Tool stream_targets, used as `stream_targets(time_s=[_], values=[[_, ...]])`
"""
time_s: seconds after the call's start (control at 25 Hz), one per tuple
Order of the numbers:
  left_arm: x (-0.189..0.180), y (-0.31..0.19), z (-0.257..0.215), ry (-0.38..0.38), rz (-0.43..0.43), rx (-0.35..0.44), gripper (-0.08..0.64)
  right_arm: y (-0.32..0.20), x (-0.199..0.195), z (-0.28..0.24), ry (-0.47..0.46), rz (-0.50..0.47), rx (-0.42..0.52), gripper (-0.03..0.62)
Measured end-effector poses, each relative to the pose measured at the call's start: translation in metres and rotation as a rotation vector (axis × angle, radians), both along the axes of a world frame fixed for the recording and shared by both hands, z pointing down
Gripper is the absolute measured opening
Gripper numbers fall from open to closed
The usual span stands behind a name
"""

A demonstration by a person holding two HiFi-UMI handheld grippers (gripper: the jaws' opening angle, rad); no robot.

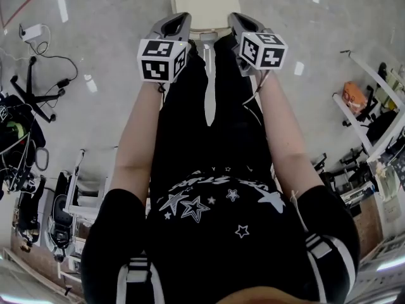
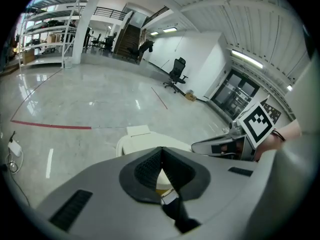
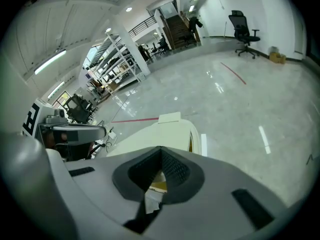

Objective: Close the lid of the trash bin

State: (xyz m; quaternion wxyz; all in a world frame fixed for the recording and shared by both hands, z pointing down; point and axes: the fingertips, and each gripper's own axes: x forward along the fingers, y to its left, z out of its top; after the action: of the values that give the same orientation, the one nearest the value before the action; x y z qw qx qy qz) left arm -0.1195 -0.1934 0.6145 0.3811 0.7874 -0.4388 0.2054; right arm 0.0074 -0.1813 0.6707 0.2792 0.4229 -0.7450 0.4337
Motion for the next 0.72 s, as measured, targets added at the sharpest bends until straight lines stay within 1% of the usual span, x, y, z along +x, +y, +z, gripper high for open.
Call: stream_targets(time_s=[0.2,0.44,0.6,0.72], values=[[0.001,0.015,0.026,-0.021,-0.028,-0.052,0.011,0.018,0.0,0.029,-0.028,-0.009,-0.046,0.005],[0.011,0.036,0.06,-0.056,-0.053,-0.115,0.011,0.032,0.002,0.057,-0.043,-0.06,-0.084,0.005],[0.012,0.05,0.084,-0.06,-0.112,-0.173,0.011,0.039,0.002,0.077,-0.026,-0.125,-0.095,0.005],[0.013,0.055,0.1,-0.071,-0.126,-0.192,0.011,0.042,0.001,0.09,-0.02,-0.152,-0.095,0.005]])
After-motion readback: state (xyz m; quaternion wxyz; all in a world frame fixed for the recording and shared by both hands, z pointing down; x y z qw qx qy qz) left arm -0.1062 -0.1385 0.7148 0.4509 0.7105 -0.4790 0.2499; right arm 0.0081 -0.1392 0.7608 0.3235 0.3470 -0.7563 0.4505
